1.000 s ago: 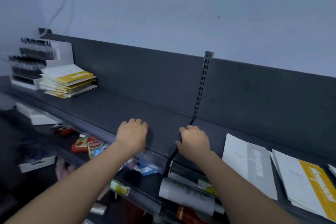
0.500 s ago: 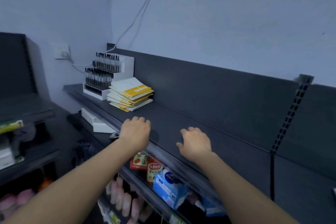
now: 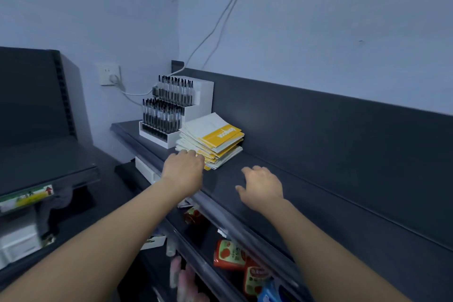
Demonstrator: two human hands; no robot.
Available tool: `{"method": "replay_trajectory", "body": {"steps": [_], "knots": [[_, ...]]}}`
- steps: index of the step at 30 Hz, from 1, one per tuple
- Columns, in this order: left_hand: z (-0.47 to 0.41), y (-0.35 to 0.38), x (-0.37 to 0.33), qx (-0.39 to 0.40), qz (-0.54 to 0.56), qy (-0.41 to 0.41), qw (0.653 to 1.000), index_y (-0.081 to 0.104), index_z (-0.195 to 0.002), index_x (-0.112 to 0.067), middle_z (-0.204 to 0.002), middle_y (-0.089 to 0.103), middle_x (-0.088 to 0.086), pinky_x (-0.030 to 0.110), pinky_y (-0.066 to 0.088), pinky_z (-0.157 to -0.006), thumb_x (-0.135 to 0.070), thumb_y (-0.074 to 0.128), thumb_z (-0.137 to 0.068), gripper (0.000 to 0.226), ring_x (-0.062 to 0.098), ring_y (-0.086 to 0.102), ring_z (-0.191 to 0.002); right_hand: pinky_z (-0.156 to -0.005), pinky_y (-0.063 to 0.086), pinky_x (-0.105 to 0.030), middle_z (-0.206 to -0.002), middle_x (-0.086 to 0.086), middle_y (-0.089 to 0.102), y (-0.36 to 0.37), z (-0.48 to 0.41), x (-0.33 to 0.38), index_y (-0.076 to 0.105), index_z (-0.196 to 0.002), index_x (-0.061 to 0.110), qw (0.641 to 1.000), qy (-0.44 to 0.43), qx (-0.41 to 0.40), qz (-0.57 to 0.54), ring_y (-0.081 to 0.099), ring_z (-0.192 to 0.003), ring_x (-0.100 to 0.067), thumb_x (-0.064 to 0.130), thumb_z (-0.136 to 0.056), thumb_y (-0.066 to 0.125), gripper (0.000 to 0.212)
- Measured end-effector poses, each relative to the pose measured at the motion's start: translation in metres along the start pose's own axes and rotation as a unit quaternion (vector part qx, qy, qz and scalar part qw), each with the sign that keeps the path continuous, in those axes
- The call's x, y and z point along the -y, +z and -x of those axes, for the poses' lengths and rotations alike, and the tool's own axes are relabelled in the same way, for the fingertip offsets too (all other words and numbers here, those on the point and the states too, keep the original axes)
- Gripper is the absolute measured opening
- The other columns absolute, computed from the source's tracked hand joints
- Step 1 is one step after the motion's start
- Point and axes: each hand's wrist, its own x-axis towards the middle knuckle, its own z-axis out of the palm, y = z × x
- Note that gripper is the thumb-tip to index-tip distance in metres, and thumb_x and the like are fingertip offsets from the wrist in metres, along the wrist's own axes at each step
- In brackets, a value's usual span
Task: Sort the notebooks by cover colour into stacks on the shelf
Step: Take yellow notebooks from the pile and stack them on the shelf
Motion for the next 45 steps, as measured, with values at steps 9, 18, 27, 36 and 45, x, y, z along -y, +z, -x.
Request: {"method": "replay_trajectory", "body": {"steps": [9,18,27,36,45], "knots": [[-0.089,0.027,0.041,-0.016,0.002,-0.015,1.000,0.052,-0.119,-0.013,-0.118,0.054,0.008,0.035,0.044,-0.083,-0.028,0.044,-0.096,0.029,0.026,0.051,-0.112,-0.083,0.044,-0.036,-0.119,-0.004,0.059,0.029,-0.108,0.017,0.054,-0.118,0.016,0.999,-0.001,-0.009,-0.043,0.051,-0.114,-0.024,0.050,-0.094,0.048,0.042],[-0.168,0.056,0.068,-0.013,0.033,-0.047,0.998,0.044,-0.129,-0.013,-0.134,0.044,0.009,0.041,0.040,-0.095,-0.041,0.041,-0.098,0.041,0.027,0.042,-0.125,-0.085,0.042,-0.039,-0.117,-0.006,0.060,0.049,-0.176,0.027,0.049,-0.118,0.015,0.993,0.015,0.005,-0.117,0.053,-0.110,-0.029,0.075,-0.079,0.046,0.072],[-0.206,0.076,0.076,0.021,0.121,-0.048,0.991,0.045,-0.124,-0.005,-0.124,0.049,0.014,0.040,0.044,-0.089,-0.042,0.037,-0.100,0.045,0.030,0.050,-0.116,-0.091,0.038,-0.043,-0.111,-0.005,0.061,0.054,-0.198,0.037,0.051,-0.104,0.019,0.998,0.028,0.002,-0.061,0.052,-0.109,-0.030,0.072,-0.076,0.052,0.060],[-0.205,0.080,0.101,-0.016,0.182,-0.124,0.975,0.048,-0.123,-0.004,-0.122,0.053,0.013,0.038,0.048,-0.078,-0.046,0.050,-0.094,0.051,0.031,0.056,-0.110,-0.103,0.035,-0.037,-0.132,-0.003,0.052,0.050,-0.202,0.053,0.050,-0.132,0.021,0.990,-0.020,0.003,-0.137,0.043,-0.126,-0.025,0.038,-0.091,0.057,0.046],[-0.197,0.077,0.108,-0.012,0.235,-0.137,0.962,0.050,-0.117,-0.009,-0.110,0.061,0.009,0.032,0.044,-0.064,-0.050,0.055,-0.090,0.049,0.030,0.061,-0.098,-0.082,0.042,-0.031,-0.119,0.003,0.061,0.045,-0.194,0.057,0.059,-0.119,0.022,0.971,0.044,-0.064,-0.226,0.054,-0.110,-0.021,0.043,-0.088,0.062,0.037]]}}
